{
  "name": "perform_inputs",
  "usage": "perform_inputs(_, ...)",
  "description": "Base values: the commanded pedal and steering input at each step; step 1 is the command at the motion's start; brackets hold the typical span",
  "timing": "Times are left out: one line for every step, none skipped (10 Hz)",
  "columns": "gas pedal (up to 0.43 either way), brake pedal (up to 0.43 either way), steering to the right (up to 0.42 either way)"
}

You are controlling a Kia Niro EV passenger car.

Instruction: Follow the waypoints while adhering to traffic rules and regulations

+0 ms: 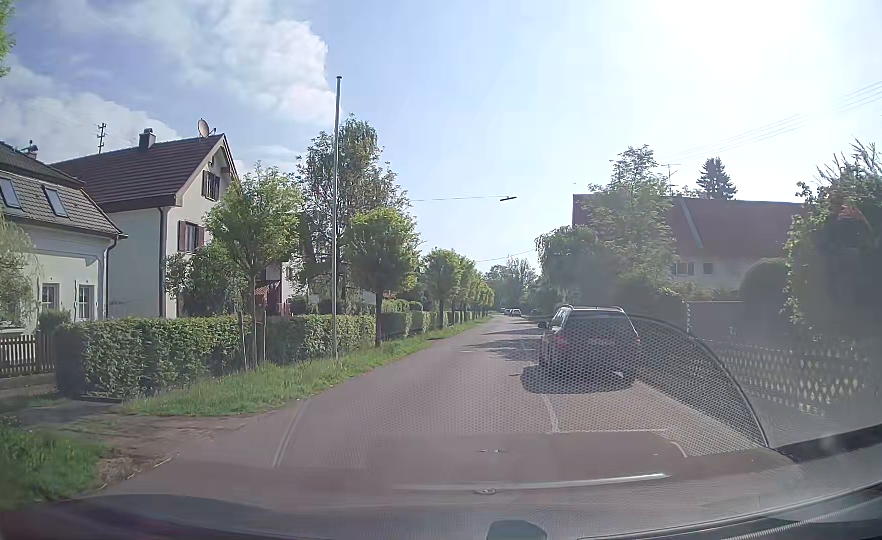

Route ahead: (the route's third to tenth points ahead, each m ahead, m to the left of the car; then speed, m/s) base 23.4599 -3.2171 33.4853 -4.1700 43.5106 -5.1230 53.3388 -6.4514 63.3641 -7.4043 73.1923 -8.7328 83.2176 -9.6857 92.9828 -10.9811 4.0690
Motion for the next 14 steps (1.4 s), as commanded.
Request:
perform_inputs(0.039,0.000,-0.053)
perform_inputs(0.039,0.000,-0.053)
perform_inputs(0.047,0.000,-0.054)
perform_inputs(0.047,0.000,-0.054)
perform_inputs(0.059,0.000,-0.054)
perform_inputs(0.059,0.000,-0.053)
perform_inputs(0.059,0.000,-0.051)
perform_inputs(0.059,0.000,-0.045)
perform_inputs(0.059,0.000,-0.040)
perform_inputs(0.047,0.000,-0.035)
perform_inputs(0.047,0.000,-0.027)
perform_inputs(0.047,0.000,-0.019)
perform_inputs(0.047,0.000,-0.013)
perform_inputs(0.047,0.000,-0.007)
